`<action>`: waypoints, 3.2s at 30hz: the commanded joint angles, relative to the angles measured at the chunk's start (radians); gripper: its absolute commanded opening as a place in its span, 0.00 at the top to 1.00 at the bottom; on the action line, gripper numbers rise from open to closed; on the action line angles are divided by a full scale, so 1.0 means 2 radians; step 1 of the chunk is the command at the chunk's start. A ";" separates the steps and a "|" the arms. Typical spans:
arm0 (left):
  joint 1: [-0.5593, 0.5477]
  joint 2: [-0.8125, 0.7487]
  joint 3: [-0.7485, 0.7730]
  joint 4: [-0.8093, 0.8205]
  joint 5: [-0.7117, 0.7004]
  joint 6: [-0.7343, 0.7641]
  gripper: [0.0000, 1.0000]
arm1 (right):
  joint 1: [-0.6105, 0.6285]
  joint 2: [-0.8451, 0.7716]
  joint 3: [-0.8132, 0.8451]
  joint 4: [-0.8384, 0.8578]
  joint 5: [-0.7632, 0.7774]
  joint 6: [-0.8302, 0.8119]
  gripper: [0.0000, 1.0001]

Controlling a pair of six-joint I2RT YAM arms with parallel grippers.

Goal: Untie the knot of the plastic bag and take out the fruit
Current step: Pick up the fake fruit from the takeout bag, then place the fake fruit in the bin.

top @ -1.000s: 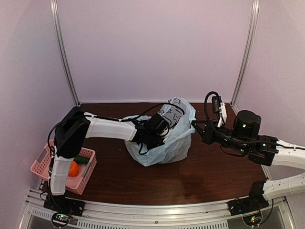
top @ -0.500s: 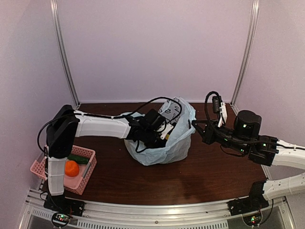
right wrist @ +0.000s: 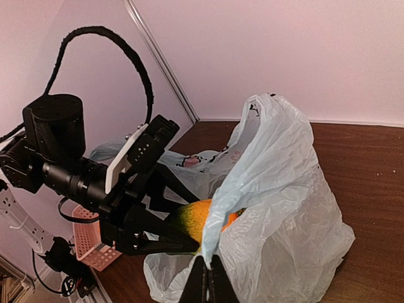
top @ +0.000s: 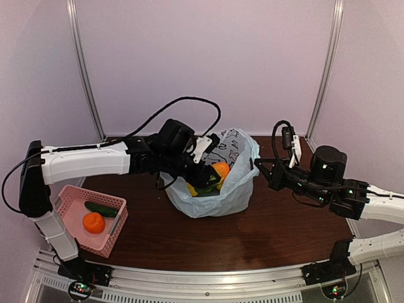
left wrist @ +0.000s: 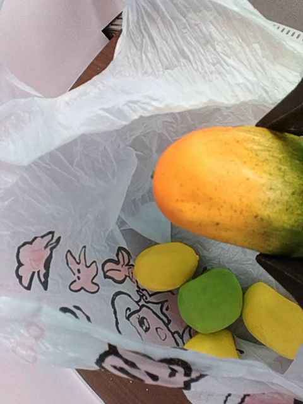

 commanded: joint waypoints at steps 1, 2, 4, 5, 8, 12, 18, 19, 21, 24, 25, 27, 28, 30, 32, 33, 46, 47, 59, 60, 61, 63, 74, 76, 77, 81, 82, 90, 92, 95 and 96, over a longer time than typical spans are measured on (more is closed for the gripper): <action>-0.002 -0.040 -0.007 -0.004 -0.007 0.013 0.55 | -0.003 -0.002 0.005 0.000 0.009 0.000 0.99; -0.002 -0.050 -0.004 -0.005 -0.007 0.014 0.55 | -0.003 -0.001 0.004 0.001 0.009 0.000 0.99; -0.002 -0.062 0.004 -0.012 -0.009 0.015 0.55 | -0.003 0.000 0.005 0.001 0.009 0.001 0.99; -0.002 -0.066 0.009 -0.019 -0.012 0.016 0.55 | -0.003 0.001 0.006 0.001 0.009 0.001 0.99; -0.001 -0.076 0.032 -0.043 -0.016 0.026 0.54 | -0.003 0.004 0.006 0.003 0.007 0.000 0.99; 0.009 -0.078 0.079 -0.089 -0.024 0.041 0.54 | -0.003 0.007 0.007 0.004 0.005 0.000 0.99; 0.064 -0.091 0.137 -0.151 -0.027 0.070 0.54 | -0.003 0.004 0.006 0.003 0.007 0.002 0.99; 0.076 -0.097 0.142 -0.160 -0.035 0.076 0.54 | -0.003 0.003 0.006 0.003 0.008 0.002 0.99; 0.112 -0.116 0.129 -0.163 -0.029 0.076 0.54 | -0.003 0.002 0.004 0.003 0.010 0.003 0.99; 0.168 -0.153 0.089 -0.159 -0.009 0.062 0.55 | -0.003 0.003 0.004 0.004 0.012 0.002 0.99; 0.185 -0.164 0.073 -0.156 -0.005 0.057 0.55 | -0.003 0.004 0.005 0.004 0.011 0.002 0.99; 0.213 -0.187 0.038 -0.153 -0.006 0.050 0.55 | -0.003 0.008 0.007 0.004 0.010 0.001 0.99; 0.228 -0.198 0.020 -0.151 -0.008 0.042 0.55 | -0.003 0.010 0.008 0.004 0.009 0.001 0.99; 0.262 -0.220 -0.025 -0.144 -0.002 0.023 0.55 | -0.003 0.013 0.010 0.004 0.009 0.001 0.99; 0.297 -0.245 -0.078 -0.131 0.009 -0.002 0.55 | -0.003 0.014 0.011 0.004 0.009 0.001 0.99; 0.314 -0.258 -0.102 -0.125 0.008 -0.017 0.55 | -0.003 0.015 0.011 0.005 0.009 0.000 0.99; 0.478 -0.448 -0.369 -0.058 -0.038 -0.158 0.54 | -0.004 0.017 0.006 0.011 0.006 0.003 0.99; 0.491 -0.452 -0.378 -0.057 -0.038 -0.159 0.54 | -0.004 0.017 0.006 0.012 0.005 0.003 0.99; 0.543 -0.514 -0.451 -0.064 -0.116 -0.227 0.57 | -0.003 0.004 -0.001 0.007 0.012 0.004 0.99; 0.543 -0.520 -0.454 -0.067 -0.122 -0.229 0.57 | -0.003 0.005 -0.001 0.007 0.013 0.004 0.99; 0.544 -0.524 -0.457 -0.071 -0.128 -0.232 0.57 | -0.003 0.005 -0.001 0.006 0.013 0.003 0.99; 0.546 -0.527 -0.460 -0.079 -0.141 -0.238 0.56 | -0.003 0.007 0.000 0.006 0.013 0.003 0.99; 0.606 -0.525 -0.475 -0.090 -0.121 -0.259 0.56 | -0.004 -0.003 -0.004 0.002 0.017 0.003 0.99; 0.607 -0.527 -0.477 -0.094 -0.128 -0.266 0.54 | -0.004 -0.004 -0.006 0.001 0.018 0.003 0.99; 0.607 -0.527 -0.479 -0.095 -0.129 -0.269 0.54 | -0.004 -0.004 -0.006 0.002 0.018 0.004 0.99; 0.607 -0.523 -0.483 -0.103 -0.138 -0.282 0.54 | -0.003 -0.003 -0.005 0.002 0.017 0.004 0.99; 0.607 -0.524 -0.483 -0.104 -0.140 -0.285 0.54 | -0.003 -0.004 -0.004 0.002 0.017 0.004 0.99; 0.607 -0.532 -0.487 -0.105 -0.145 -0.286 0.36 | -0.003 -0.005 -0.005 -0.001 0.018 0.003 0.99; 0.607 -0.531 -0.485 -0.106 -0.146 -0.286 0.22 | -0.004 -0.005 -0.005 0.000 0.018 0.003 0.99; 0.607 -0.530 -0.482 -0.107 -0.146 -0.281 0.10 | -0.003 -0.004 -0.003 0.001 0.016 0.003 0.99; 0.607 -0.530 -0.480 -0.108 -0.146 -0.280 0.09 | -0.004 -0.003 -0.003 0.001 0.016 0.003 0.99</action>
